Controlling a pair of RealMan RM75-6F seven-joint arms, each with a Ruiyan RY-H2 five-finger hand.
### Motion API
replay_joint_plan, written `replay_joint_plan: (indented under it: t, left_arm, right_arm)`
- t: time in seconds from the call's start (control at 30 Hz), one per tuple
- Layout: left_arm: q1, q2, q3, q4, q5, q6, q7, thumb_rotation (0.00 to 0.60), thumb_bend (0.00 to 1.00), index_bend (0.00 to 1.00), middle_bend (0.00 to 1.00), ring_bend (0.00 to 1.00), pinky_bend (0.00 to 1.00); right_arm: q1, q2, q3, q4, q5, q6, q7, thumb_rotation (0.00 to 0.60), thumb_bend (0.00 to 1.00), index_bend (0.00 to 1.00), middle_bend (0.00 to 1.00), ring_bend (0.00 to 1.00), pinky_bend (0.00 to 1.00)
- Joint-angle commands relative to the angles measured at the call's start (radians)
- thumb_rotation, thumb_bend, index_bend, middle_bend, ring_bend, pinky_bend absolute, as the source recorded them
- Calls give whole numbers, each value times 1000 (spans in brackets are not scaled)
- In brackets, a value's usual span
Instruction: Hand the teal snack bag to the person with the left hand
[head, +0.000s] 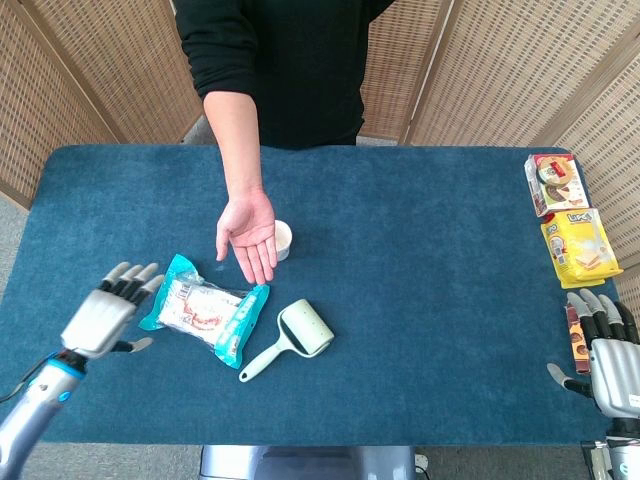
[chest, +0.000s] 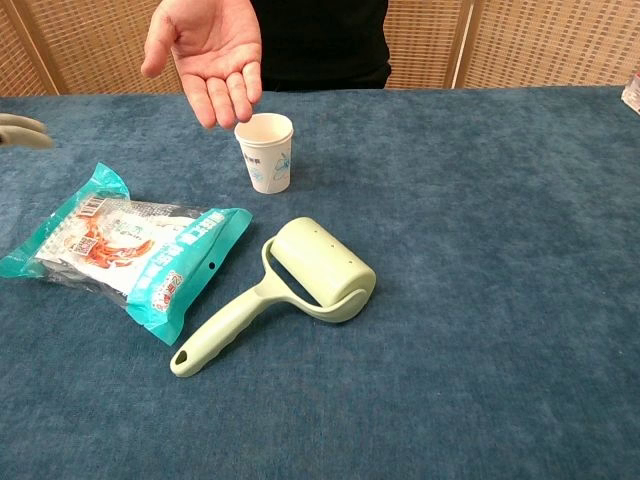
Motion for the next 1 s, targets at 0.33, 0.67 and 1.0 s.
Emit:
replay_joint_plan:
  t: [0.33, 0.67, 1.0]
  left_arm:
    - [-117, -99, -19, 6, -99, -180, 202, 471, 72, 0, 0, 0, 69]
    - [-174, -180, -27, 34, -181, -257, 306, 542, 84, 0, 0, 4, 121]
    - [-198, -218, -34, 13, -238, -246, 396, 600, 198, 666, 723, 635, 696]
  right_arm:
    - [4, 6, 7, 4, 14, -8, 13, 600, 0, 0, 0, 0, 0]
    - [7, 0, 6, 5, 20, -13, 3, 600, 0, 0, 0, 0, 0]
    - [7, 6, 1, 1, 13, -19, 18, 600, 0, 0, 0, 0, 0]
